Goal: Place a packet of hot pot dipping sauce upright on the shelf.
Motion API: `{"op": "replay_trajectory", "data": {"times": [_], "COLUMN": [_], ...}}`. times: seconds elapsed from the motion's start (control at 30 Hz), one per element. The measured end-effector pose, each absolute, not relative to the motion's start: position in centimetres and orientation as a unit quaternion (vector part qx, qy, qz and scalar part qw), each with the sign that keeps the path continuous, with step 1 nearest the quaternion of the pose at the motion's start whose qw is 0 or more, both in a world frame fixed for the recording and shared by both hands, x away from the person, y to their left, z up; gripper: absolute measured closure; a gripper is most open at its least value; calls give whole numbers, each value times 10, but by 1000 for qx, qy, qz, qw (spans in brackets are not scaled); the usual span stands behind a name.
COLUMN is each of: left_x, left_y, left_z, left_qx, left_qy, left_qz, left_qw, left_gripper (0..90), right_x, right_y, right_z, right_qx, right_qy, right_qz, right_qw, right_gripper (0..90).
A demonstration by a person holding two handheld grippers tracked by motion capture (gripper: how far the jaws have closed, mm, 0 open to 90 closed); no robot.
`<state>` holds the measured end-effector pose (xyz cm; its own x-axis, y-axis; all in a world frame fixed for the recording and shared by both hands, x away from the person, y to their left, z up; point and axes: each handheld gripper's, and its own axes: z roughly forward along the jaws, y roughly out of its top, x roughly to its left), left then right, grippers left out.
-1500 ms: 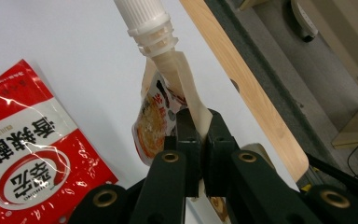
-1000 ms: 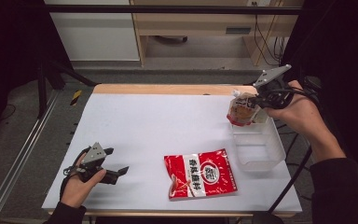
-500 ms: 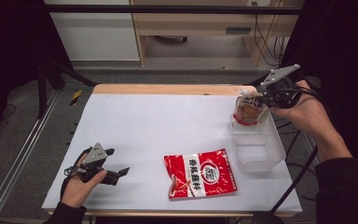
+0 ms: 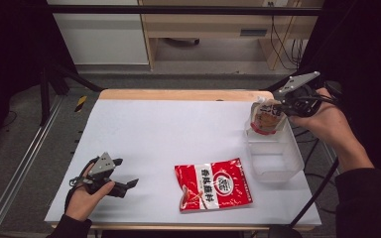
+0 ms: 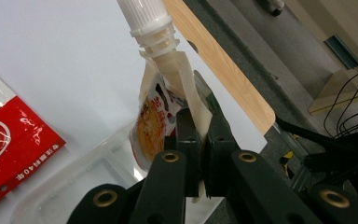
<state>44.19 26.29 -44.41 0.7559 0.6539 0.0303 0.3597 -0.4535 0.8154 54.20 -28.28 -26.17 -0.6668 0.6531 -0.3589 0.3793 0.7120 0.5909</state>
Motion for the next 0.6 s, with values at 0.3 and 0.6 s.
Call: {"op": "replay_trajectory", "data": {"times": [0.3, 0.6], "left_x": [442, 442], "left_y": [261, 262], "left_z": [-445, -445], "left_qx": [839, 838], "left_qy": [299, 300], "left_qz": [172, 174], "left_qw": [422, 422], "left_gripper": [63, 63], "right_x": [545, 550], "right_y": [-287, -292], "right_z": [-277, -295], "right_qx": [296, 302], "right_qy": [882, 884], "right_qz": [239, 240], "right_qw": [277, 263], "right_gripper": [872, 872]}}
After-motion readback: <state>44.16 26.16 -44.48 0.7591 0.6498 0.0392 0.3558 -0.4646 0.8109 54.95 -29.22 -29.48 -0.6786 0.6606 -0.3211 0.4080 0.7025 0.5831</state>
